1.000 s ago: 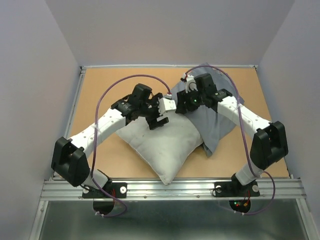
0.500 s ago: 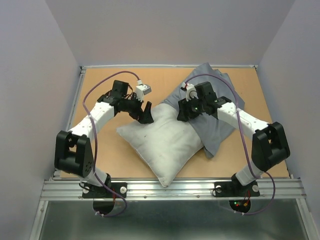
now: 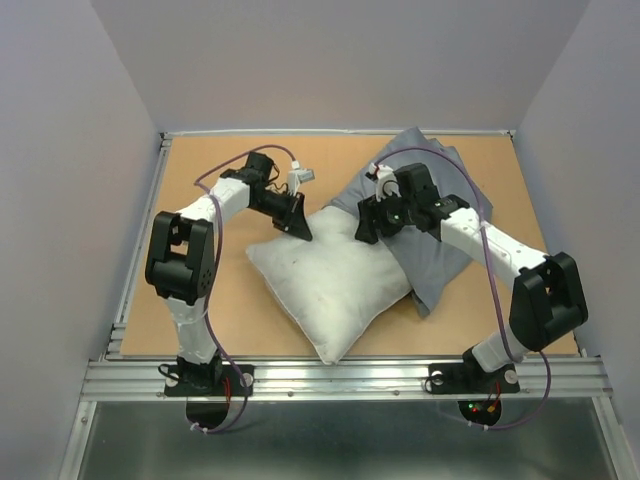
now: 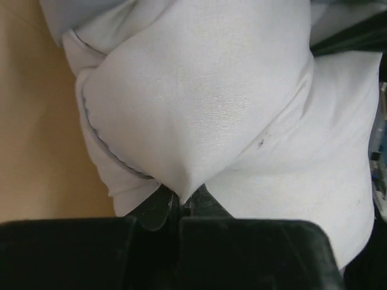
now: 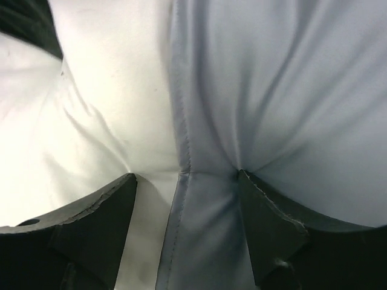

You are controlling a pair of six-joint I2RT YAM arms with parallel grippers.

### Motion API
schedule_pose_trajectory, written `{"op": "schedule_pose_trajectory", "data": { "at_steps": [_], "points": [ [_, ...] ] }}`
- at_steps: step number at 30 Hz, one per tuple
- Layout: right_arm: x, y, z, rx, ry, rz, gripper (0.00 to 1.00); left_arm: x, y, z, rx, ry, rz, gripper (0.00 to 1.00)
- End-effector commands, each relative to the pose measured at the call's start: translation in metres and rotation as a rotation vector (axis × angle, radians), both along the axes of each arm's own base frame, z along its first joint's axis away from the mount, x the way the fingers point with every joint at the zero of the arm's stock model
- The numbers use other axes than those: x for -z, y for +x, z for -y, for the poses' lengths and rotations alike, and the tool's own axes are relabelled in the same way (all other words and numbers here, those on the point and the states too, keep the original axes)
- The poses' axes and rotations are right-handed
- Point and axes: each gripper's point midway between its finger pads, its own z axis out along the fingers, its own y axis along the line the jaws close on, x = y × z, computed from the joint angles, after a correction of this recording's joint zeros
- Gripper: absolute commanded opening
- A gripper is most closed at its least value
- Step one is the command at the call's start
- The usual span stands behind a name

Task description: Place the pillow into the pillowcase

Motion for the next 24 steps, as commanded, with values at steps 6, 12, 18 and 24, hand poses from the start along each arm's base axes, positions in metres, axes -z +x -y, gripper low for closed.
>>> {"op": "schedule_pose_trajectory", "data": {
  "at_steps": [6,12,18,24],
  "points": [
    [-0.192,0.066,0.040,0.255,0.185,0.312,0.97,-0.203,0.081,0.006,0.059,0.141,0.996,0.00],
    [-0.283,0.081,0.056,0.281,0.221,0.538,1.00,-0.247,0.021,0.021,0.136,0.219,1.377,0.00],
    [-0.243,0.068,0.037,0.199,0.247,0.329,0.94,-0.210,-0.037,0.029,0.249,0.266,1.545,0.00],
    [-0.206,0.034,-0.001,0.073,0.254,0.180,0.91,-0.198,-0.053,0.032,0.272,0.281,1.570,0.00]
  ]
}}
